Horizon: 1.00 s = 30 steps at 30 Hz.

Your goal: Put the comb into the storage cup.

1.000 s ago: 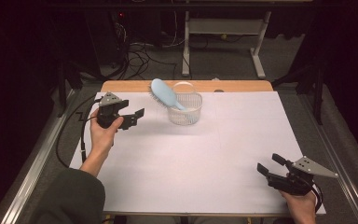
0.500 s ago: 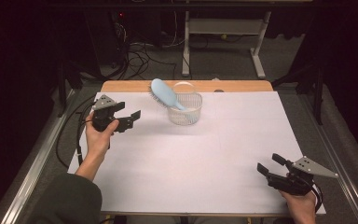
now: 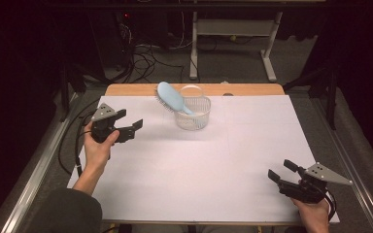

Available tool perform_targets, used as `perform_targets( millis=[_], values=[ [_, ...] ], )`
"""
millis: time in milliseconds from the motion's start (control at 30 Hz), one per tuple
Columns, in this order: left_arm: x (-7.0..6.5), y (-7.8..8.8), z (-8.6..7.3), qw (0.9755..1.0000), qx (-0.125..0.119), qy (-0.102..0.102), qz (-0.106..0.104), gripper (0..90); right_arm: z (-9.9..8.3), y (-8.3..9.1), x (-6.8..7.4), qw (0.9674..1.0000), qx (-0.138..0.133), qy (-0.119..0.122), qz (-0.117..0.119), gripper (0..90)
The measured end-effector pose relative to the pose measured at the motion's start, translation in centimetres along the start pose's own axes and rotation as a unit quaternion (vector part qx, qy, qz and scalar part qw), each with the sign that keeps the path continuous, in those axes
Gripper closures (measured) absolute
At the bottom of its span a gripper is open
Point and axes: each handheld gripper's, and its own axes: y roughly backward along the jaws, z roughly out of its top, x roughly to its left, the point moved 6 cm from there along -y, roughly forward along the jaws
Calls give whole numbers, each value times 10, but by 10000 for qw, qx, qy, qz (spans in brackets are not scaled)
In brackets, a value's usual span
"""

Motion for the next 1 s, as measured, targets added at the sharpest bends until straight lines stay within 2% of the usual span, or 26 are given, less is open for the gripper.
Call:
perform_targets(
  millis=[1000],
  values=[
    [-4, 28, -30, 9999, -115, 99, -71, 250, 0, 1, 0, 10000, -14, -17, -33, 244]
  ],
)
